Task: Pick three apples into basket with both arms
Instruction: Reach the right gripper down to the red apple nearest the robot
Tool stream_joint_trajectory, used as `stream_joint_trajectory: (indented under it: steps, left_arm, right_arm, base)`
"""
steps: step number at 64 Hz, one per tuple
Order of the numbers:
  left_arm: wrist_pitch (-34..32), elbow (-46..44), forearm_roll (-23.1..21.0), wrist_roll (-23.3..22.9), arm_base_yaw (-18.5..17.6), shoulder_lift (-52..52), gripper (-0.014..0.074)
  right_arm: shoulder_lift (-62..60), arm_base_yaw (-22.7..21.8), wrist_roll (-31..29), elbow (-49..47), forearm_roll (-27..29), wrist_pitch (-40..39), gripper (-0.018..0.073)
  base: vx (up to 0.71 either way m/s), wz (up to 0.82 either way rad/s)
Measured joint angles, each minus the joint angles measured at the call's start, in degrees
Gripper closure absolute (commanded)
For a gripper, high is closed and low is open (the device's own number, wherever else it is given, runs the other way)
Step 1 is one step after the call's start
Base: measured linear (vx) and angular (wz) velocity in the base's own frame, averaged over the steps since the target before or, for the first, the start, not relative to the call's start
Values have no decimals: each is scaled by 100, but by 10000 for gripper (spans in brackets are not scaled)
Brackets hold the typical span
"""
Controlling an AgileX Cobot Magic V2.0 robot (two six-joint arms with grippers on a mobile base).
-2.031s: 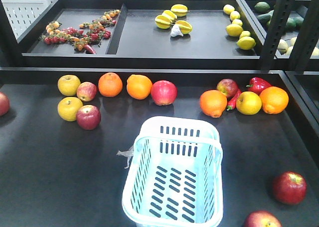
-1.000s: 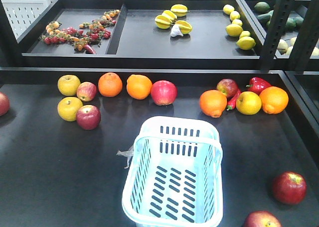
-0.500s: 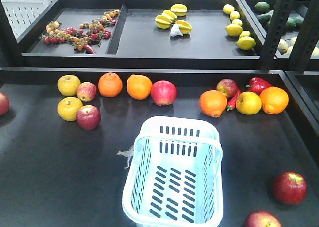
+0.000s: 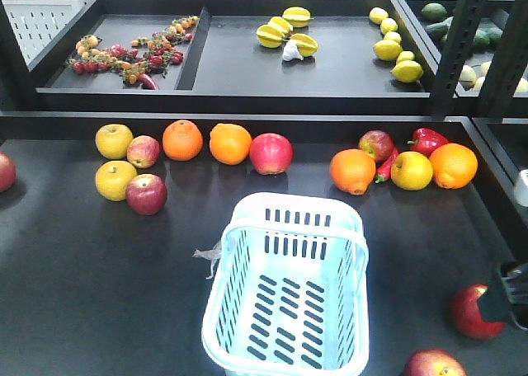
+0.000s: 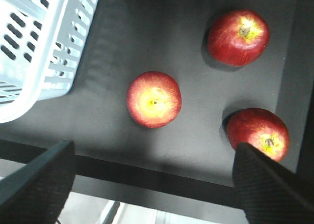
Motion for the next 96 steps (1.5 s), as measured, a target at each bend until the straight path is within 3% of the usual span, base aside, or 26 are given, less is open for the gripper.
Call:
stream_joint_trajectory:
  steps: [21,62,81,96]
  left_arm:
    - [5,0,0,0,0,0,27]
    - [5,0,0,0,0,0,27]
    - [5,0,0,0,0,0,27]
    - [5,0,0,0,0,0,27]
  right_arm:
    - [910,824,35,0,-507,-446,-53]
    - [2339,846,46,17,-494,-908,-50]
    - [2358,846,-126,978,-316,-2072,-50]
    - [2394,846,-248,1152,-158,-2455,-47]
  base:
    - [0,0]
    - [0,0]
    - [0,0]
    - [0,0]
